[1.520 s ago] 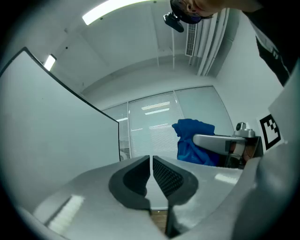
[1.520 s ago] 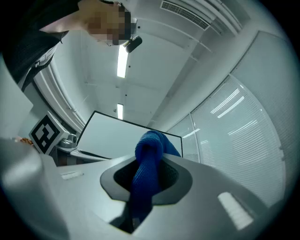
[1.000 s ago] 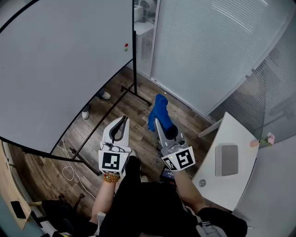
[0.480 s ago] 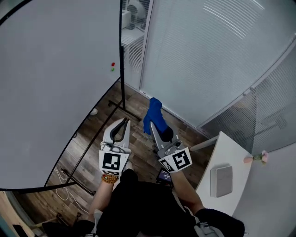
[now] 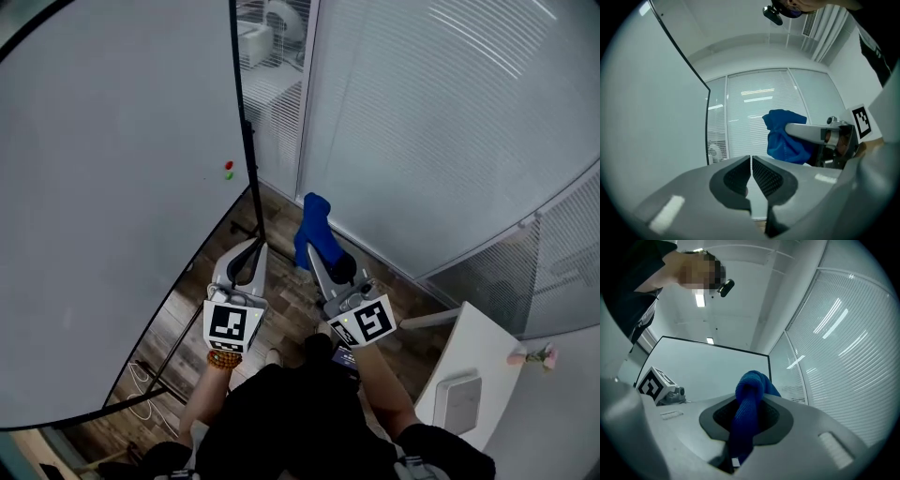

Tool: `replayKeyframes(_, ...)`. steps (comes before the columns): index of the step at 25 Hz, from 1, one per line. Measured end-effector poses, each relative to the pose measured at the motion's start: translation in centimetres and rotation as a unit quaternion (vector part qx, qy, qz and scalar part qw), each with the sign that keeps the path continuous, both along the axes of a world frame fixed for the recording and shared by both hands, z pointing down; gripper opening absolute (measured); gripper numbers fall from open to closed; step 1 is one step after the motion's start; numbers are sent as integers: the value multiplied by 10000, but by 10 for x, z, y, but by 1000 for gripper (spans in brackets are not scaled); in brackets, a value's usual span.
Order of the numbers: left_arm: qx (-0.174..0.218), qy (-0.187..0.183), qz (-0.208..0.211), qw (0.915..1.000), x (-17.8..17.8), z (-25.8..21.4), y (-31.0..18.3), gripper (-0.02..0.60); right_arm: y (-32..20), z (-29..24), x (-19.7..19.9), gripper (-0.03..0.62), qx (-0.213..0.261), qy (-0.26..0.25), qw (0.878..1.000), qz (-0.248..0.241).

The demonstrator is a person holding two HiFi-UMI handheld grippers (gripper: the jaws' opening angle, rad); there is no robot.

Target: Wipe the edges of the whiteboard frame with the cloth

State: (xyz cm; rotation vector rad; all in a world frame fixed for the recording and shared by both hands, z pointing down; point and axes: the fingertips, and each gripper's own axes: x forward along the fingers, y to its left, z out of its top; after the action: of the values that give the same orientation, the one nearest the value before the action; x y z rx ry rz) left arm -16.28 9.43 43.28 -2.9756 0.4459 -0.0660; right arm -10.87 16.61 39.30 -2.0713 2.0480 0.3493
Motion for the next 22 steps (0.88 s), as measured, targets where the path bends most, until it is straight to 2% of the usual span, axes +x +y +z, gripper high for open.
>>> replayKeyframes(3, 6, 27, -197, 9998, 2, -24, -22, 9, -25, -28, 5, 78, 55, 61, 9997, -220)
replayKeyframes(9, -81, 12, -809, 9967, 80, -21, -70, 9, -82, -39, 91, 78, 131, 164, 9954, -935)
replayKeyframes(12, -145, 7, -1122, 9936, 105, -17, -90, 9, -111, -46, 125, 78, 162, 255, 9915, -1268)
replayKeyframes(17, -199, -22, -1648, 9861, 115, -11, -121, 9, -167, -67, 150, 78, 410, 443, 9808, -1856)
replayKeyframes(22, -76, -5, -2057, 9786, 108, -18, -174, 9, -241, -112, 159, 78, 862, 597, 9706, -2165)
